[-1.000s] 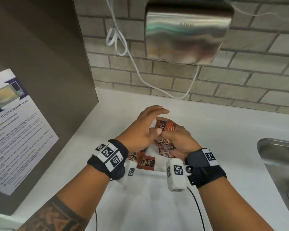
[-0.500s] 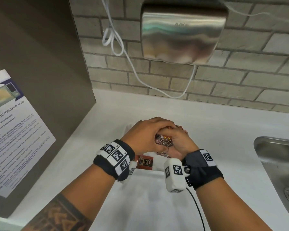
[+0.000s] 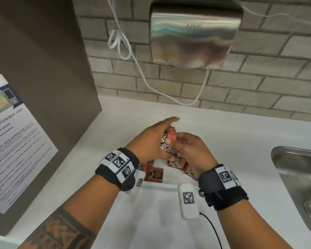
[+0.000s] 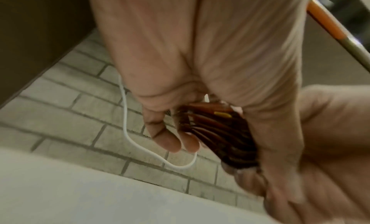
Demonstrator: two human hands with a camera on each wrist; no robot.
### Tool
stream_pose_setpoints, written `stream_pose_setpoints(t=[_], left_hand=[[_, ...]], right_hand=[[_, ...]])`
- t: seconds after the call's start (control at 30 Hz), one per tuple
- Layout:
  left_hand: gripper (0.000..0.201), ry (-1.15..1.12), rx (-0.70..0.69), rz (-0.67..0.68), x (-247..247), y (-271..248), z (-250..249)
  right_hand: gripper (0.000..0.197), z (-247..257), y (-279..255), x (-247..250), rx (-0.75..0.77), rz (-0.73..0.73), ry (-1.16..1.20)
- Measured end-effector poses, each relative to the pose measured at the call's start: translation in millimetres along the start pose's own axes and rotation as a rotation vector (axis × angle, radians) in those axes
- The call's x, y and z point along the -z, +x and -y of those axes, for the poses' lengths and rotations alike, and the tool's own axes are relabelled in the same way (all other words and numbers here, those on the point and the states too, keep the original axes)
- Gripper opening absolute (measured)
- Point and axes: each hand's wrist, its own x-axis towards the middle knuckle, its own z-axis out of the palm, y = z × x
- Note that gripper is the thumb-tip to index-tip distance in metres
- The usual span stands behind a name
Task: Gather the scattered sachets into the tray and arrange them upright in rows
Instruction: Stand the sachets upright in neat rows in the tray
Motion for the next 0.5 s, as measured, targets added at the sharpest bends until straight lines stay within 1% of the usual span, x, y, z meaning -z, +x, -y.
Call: stream_pose_setpoints(t=[0.03, 0.07, 0.1, 0.17, 0.2, 0.23, 0.27, 0.3, 0.33, 0.4, 0.5], left_hand=[[0.123, -0.111, 0.033, -0.033, 2.4, 0.5, -0.6], [0.126, -0.227, 0.084, -0.065, 4.5, 1.3, -2.0], [0.124, -0.358, 0.149, -0.090, 6.3, 2.1, -4.4], [0.110, -0.751, 0.290, -0.095, 5.9, 1.5, -8.4], [0.099, -0.977, 0.354, -0.059, 2.6, 1.3, -9.7], [0.084, -1.167, 0.376, 0.010, -1.5, 0.6, -11.0], [0.071, -1.288, 0.356, 0.070, -5.9, -0.4, -12.7], [0.062, -1.341, 0.313, 0.107, -9.2, -1.0, -14.4], [0.057, -1.346, 0.267, 0.118, -11.5, -1.1, -14.8], [0.052, -1.305, 0.199, 0.110, -14.9, -0.1, -14.6], [0.041, -1.314, 0.220, 0.089, -15.8, -0.7, -14.2]], right_hand=[[0.033, 1.6, -1.8, 2.4, -0.025, 0.012, 0.090], [0.034, 1.9, -2.0, 5.1, -0.034, 0.019, 0.139], [0.033, 4.2, -3.4, 6.9, -0.029, 0.026, 0.142], [0.030, 7.8, -6.4, 6.8, -0.006, 0.036, 0.121], [0.030, 8.3, -7.3, 5.3, 0.002, 0.047, 0.147], [0.030, 9.2, -8.9, 2.7, 0.008, 0.053, 0.189], [0.029, 9.3, -10.3, 0.4, 0.022, 0.053, 0.213], [0.028, 9.6, -12.3, -1.3, 0.050, 0.045, 0.211], [0.028, 8.6, -13.0, -2.3, 0.079, 0.027, 0.189], [0.028, 7.4, -14.2, -1.7, 0.127, -0.008, 0.089], [0.032, 9.3, -15.7, 1.2, 0.159, -0.079, -0.121]])
